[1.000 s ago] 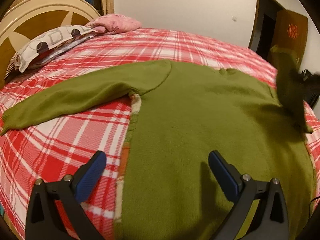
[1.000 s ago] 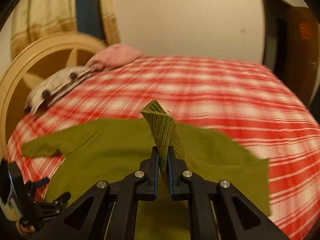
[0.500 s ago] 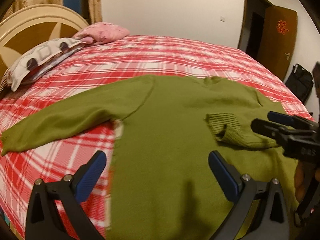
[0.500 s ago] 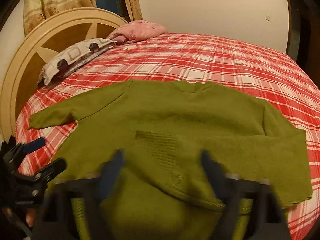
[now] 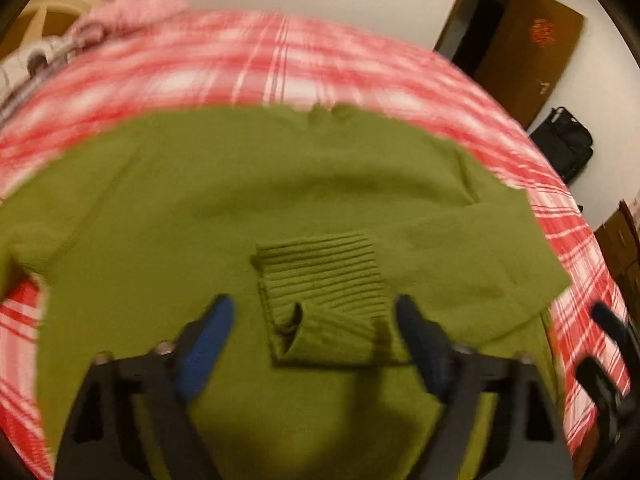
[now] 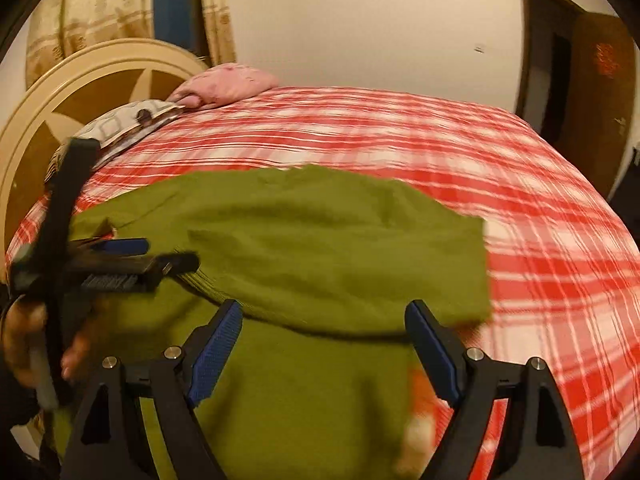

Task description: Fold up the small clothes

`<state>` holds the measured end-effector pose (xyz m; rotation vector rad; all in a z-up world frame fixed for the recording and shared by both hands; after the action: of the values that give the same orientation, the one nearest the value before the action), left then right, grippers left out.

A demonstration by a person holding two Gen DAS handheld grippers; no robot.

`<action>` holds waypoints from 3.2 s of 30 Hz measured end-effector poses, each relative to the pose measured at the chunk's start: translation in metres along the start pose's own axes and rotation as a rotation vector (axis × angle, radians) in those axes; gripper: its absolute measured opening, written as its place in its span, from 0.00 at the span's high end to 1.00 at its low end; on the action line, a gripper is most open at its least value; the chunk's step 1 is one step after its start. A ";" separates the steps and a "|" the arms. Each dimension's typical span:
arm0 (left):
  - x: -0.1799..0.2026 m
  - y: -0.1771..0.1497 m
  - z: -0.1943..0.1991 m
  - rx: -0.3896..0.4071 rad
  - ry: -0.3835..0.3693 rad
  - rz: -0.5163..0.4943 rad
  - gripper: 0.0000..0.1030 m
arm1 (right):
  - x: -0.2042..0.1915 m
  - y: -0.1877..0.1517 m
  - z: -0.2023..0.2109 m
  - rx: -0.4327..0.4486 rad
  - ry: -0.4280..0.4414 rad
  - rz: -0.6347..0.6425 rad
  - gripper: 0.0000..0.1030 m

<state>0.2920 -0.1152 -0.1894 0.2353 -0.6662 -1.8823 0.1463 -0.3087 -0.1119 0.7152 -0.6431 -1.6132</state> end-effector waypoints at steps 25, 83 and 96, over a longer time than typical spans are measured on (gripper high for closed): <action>-0.023 0.010 0.053 0.178 0.029 0.024 0.10 | 0.034 -0.038 0.000 0.016 -0.042 -0.081 0.18; -0.042 0.027 0.090 0.265 0.098 -0.024 0.93 | 0.062 -0.053 -0.016 -0.045 -0.058 -0.163 0.17; -0.098 -0.002 0.048 0.153 0.181 0.039 0.92 | 0.059 -0.054 -0.019 -0.056 -0.089 -0.135 0.17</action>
<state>0.3083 -0.0100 -0.1648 0.4822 -0.6858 -1.7497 0.1191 -0.3589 -0.1701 0.6598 -0.6218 -1.7888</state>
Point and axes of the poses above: each gripper's, at about its wrist camera, not at the fingertips, and z roughly against the way its jaws point, x to its right, y to its top, the point moved 1 cm from there along -z, roughly the way its jaws point, and after that the axes turned 8 degrees about -z, right-handed, at the moved point
